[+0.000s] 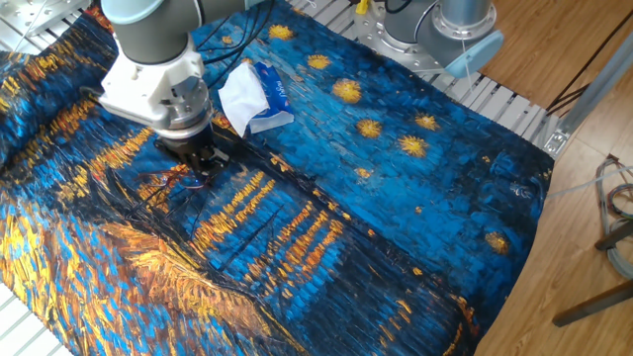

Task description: Unfold the leg of the glasses (with one hand)

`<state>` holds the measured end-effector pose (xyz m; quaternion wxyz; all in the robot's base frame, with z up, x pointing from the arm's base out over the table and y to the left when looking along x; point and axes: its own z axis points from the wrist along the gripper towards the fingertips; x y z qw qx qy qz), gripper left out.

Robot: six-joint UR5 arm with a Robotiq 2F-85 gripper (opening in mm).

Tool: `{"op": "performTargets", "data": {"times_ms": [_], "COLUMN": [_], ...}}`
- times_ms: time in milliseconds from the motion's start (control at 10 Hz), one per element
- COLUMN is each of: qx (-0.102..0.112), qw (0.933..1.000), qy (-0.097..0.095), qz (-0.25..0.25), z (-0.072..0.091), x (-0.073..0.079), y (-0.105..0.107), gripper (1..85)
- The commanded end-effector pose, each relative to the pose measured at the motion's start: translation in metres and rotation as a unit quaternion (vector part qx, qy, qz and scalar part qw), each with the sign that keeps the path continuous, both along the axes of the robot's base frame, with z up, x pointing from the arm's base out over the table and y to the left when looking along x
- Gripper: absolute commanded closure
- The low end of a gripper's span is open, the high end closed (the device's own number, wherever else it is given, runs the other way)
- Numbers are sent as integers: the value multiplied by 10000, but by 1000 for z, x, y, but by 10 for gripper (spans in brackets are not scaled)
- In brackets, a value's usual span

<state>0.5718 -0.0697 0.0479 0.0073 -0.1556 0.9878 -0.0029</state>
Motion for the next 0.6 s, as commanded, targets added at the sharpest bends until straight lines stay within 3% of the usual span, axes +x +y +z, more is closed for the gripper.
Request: {"op": "performTargets", "data": {"times_ms": [0,200,500], "qx": [144,0,-103], "qw": [9998,9996,9937], "qy": [46,34,130], "qz": [-116,275,1107], "z": [1,-3,-8], "x": [3,10,10], "y": [-13,-34,-40], "gripper": [843,823,740]}}
